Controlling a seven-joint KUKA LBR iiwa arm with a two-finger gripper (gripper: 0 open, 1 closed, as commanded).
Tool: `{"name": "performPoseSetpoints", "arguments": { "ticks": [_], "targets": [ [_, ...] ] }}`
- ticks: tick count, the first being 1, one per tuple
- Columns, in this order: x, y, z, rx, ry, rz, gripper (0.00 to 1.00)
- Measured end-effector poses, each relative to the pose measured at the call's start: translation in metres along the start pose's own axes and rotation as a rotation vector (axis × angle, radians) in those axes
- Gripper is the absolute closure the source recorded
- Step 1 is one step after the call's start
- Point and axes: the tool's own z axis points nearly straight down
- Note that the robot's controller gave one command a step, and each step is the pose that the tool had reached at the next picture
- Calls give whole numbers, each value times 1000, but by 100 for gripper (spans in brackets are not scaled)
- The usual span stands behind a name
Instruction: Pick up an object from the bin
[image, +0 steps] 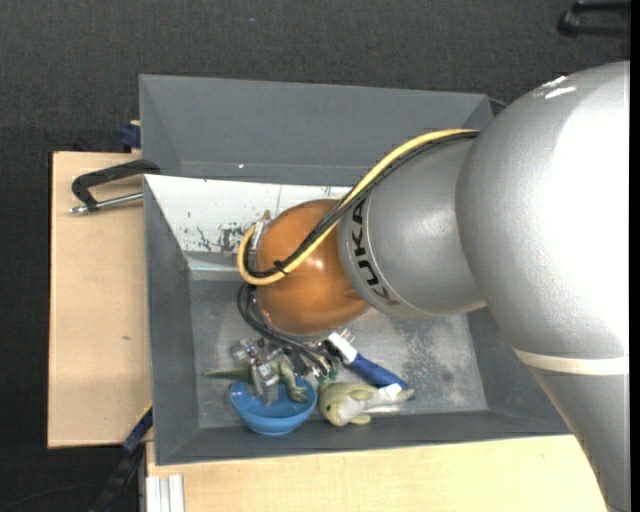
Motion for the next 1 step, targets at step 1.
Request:
{"name": "performPoseSetpoints", "arguments": {
  "ticks": [1],
  "targets": [
    [4, -75, -142, 6, -7, -228, 100]
  ]
}}
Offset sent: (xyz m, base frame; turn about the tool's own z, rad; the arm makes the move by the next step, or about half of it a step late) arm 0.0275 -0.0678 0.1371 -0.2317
